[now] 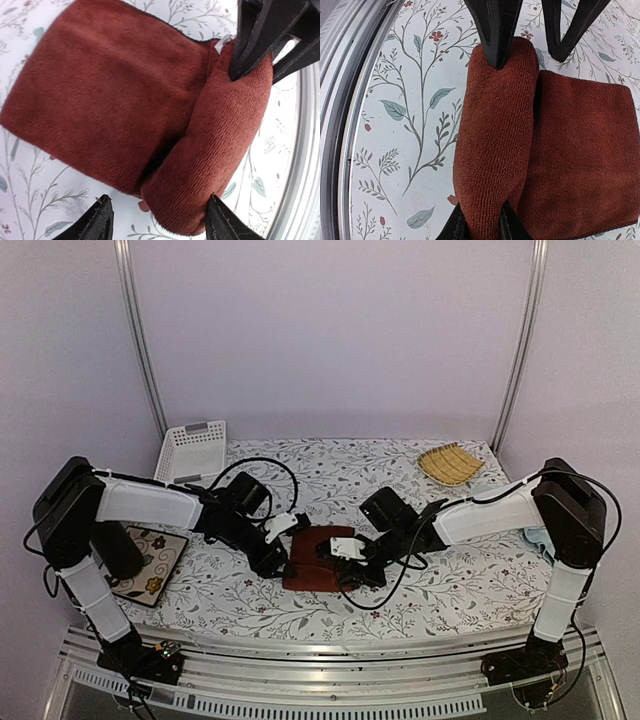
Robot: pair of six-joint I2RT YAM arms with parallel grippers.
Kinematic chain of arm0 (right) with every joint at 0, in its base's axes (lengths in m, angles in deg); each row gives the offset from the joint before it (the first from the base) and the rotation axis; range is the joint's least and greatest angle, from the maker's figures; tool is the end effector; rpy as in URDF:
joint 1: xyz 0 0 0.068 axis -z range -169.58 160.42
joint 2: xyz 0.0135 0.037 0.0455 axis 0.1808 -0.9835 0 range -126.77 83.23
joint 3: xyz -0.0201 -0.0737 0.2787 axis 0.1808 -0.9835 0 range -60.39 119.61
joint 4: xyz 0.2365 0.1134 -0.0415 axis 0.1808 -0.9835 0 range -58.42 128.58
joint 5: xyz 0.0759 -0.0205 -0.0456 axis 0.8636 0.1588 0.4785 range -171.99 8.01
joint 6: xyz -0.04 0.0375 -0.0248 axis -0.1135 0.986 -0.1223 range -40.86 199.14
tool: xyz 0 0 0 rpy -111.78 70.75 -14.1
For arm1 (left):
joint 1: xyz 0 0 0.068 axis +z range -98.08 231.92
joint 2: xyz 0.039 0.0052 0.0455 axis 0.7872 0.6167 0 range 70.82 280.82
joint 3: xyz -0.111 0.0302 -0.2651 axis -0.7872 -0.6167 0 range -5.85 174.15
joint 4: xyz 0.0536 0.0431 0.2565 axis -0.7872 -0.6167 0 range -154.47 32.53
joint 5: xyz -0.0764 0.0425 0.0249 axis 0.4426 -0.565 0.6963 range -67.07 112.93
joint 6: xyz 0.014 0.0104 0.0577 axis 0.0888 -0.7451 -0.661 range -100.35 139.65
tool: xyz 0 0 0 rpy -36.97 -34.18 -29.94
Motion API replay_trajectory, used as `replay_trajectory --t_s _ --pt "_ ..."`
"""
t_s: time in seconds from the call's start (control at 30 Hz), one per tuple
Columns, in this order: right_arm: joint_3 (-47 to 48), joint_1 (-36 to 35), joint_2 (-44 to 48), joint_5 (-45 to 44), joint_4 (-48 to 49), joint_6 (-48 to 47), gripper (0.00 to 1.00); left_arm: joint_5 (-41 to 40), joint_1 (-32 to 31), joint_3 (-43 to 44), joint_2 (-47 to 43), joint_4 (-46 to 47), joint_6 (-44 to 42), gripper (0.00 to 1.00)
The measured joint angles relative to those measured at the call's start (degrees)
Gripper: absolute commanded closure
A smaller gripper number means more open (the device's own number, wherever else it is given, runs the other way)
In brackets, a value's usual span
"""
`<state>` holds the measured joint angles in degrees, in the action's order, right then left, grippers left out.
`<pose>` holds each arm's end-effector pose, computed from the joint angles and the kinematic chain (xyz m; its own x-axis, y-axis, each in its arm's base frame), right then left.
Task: Roll the towels
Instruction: Roll the towel at the center of the board.
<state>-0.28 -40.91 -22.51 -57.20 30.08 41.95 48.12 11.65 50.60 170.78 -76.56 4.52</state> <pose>0.2232 0.3087 0.1546 0.1180 -0.7309 -0.6723 -0.9930 -0.0834 -0.0836 0.2497 -0.2364 0.1602 -0.4623 0.7012 -0.5428 0.8857 0.3945 -0.2447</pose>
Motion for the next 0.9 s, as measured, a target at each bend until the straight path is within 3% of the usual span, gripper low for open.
replay_trajectory --t_s 0.37,0.6,0.9 --pt "4.26 2.12 -3.61 5.62 -5.22 3.32 0.8 -12.17 -0.81 -11.19 -12.2 10.47 -0.98 0.34" --pt "7.5 4.68 -5.73 9.97 -8.41 6.1 0.79 -18.73 -5.62 -20.44 -18.82 20.02 -6.05 0.34" --pt "11.87 6.27 -9.22 13.53 -11.85 9.46 0.77 -28.55 -13.86 -26.21 -17.38 30.23 -13.57 0.35"
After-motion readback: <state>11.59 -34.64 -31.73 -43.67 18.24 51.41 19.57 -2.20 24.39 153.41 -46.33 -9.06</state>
